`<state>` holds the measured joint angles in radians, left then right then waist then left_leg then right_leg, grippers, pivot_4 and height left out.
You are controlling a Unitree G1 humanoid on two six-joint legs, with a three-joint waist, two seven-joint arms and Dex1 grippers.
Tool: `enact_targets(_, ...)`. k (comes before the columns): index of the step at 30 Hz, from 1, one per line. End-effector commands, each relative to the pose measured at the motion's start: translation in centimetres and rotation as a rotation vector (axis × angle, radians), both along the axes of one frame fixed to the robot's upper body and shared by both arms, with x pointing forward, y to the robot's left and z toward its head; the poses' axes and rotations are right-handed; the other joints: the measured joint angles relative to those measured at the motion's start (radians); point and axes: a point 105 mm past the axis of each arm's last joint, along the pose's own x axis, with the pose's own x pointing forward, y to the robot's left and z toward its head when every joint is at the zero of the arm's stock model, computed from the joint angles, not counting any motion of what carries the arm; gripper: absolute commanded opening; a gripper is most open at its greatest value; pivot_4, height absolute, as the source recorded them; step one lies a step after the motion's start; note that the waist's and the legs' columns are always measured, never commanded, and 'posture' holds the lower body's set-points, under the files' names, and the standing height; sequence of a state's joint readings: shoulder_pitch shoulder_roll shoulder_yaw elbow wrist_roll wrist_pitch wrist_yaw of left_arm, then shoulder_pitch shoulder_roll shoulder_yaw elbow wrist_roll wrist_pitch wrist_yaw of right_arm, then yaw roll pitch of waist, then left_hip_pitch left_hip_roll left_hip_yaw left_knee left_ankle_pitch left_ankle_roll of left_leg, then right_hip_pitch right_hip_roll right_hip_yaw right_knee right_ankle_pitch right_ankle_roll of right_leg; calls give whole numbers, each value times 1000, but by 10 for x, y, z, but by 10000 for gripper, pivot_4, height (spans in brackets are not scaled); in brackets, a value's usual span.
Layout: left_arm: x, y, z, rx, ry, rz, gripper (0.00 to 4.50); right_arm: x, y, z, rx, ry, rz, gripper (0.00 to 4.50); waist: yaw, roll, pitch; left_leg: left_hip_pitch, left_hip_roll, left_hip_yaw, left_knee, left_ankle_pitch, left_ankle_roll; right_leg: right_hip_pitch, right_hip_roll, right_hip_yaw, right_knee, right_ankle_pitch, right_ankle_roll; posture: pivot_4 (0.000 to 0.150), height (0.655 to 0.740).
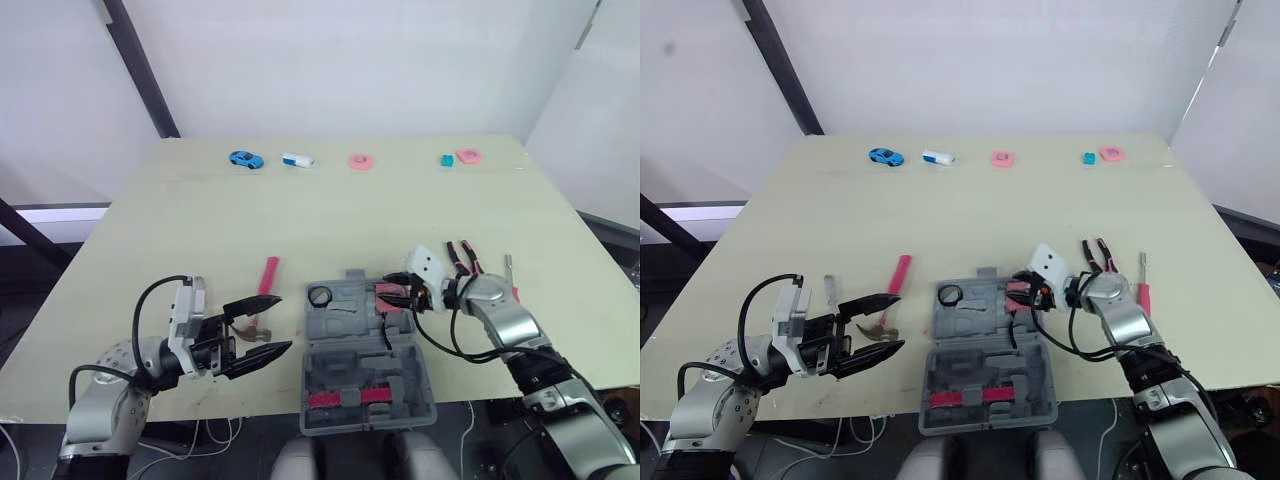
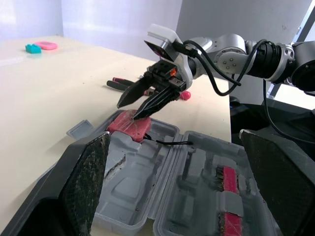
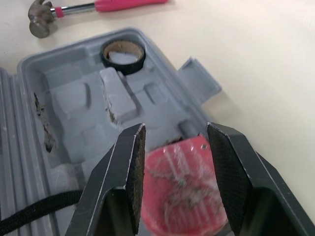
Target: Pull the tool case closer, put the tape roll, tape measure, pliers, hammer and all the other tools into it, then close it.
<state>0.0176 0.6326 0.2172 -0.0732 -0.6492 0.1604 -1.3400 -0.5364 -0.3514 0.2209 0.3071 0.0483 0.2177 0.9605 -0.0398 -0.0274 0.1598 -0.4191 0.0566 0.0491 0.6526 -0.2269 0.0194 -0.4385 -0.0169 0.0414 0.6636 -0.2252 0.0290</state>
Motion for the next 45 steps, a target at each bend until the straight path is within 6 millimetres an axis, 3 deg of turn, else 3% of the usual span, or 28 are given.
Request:
enact_targets(1,0,-1,3,3,-27,-11,45000,1,1,8,29,-37,-3,20745,0,0,0,0,0,0,0,0,0,0,0,0,0,0,0,1500,7400)
enact_targets(14,0,0,0,2,-31,-5,45000,1,-1,-7,28,-5,-46,20745,0,0,0,0,0,0,0,0,0,0,0,0,0,0,0,1500,7400)
enact_targets(22,0,2,-1,-1,-34,4,45000,-4,-17,-51,-34,99,-124,20745,0,-1,-1,6,0,-1,0,0,0,6,0,0,-1,0,0,1500,7400)
enact_targets(28,1,2,-2,-3,-32,9,45000,-12,-14,-83,-38,213,-182,20745,2,-8,-10,8,0,-1,0,0,0,9,0,-1,-1,-1,-1,1500,7400)
enact_targets(32,1,2,-3,-3,-32,12,45000,-11,-16,-93,-54,227,-207,20745,-1,-9,-14,12,0,0,0,0,0,12,0,0,-1,-3,-4,1500,7400)
enact_targets(35,1,3,-4,-4,-30,15,45000,-11,-18,-97,-57,228,-212,20745,-1,-9,-16,25,1,0,-3,0,0,24,-1,0,-3,-6,-1,1500,7400)
enact_targets(40,1,2,-5,-10,-22,29,45000,-9,-17,-90,-12,169,-212,20745,0,-8,-20,27,1,-2,-3,0,0,25,-2,0,-3,-6,-1,1500,7400)
enact_targets(45,2,5,-11,-28,4,96,45000,3,-13,-35,236,-19,-234,20745,1,-5,-18,25,1,-2,-4,0,0,24,-3,1,-4,-6,-1,1500,7400)
